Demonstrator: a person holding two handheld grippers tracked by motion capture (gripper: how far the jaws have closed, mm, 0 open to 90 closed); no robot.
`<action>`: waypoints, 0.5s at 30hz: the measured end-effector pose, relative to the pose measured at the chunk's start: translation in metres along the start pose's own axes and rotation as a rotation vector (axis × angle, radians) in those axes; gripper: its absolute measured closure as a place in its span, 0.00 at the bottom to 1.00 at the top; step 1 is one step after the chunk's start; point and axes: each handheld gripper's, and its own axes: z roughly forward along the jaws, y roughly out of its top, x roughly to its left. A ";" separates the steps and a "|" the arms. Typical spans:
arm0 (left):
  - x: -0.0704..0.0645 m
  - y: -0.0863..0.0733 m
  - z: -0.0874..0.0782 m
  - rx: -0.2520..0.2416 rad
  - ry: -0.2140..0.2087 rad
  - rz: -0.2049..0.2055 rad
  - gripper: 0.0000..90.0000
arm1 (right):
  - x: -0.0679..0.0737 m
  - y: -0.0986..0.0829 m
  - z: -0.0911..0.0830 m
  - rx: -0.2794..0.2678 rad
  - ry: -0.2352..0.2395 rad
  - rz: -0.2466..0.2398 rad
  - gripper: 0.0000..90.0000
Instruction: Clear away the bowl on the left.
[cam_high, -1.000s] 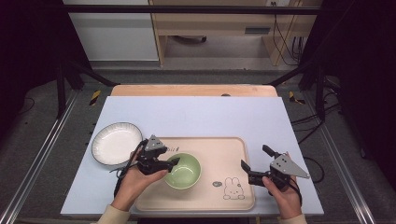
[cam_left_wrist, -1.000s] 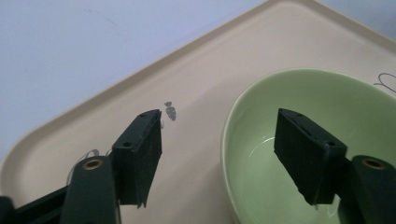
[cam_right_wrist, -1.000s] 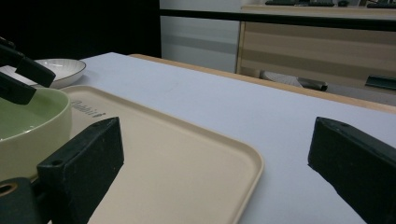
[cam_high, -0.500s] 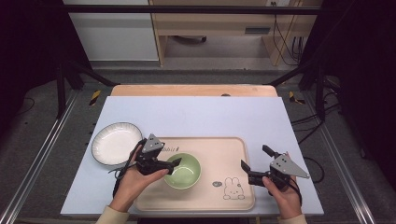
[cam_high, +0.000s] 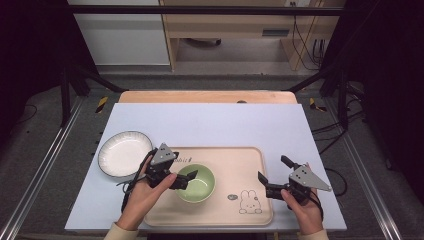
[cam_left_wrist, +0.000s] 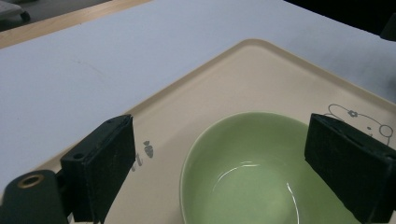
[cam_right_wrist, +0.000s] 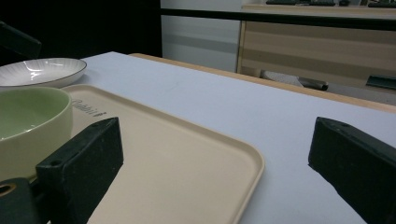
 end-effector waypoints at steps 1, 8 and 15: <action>0.000 0.000 -0.001 -0.002 -0.001 0.002 0.10 | 0.000 0.000 0.000 -0.001 -0.001 0.002 0.04; -0.003 0.002 -0.014 -0.059 -0.010 0.014 0.09 | 0.000 0.000 0.000 -0.003 -0.003 0.005 0.04; -0.003 0.004 -0.031 -0.124 -0.001 0.034 0.08 | 0.000 0.000 0.000 -0.001 -0.003 0.002 0.03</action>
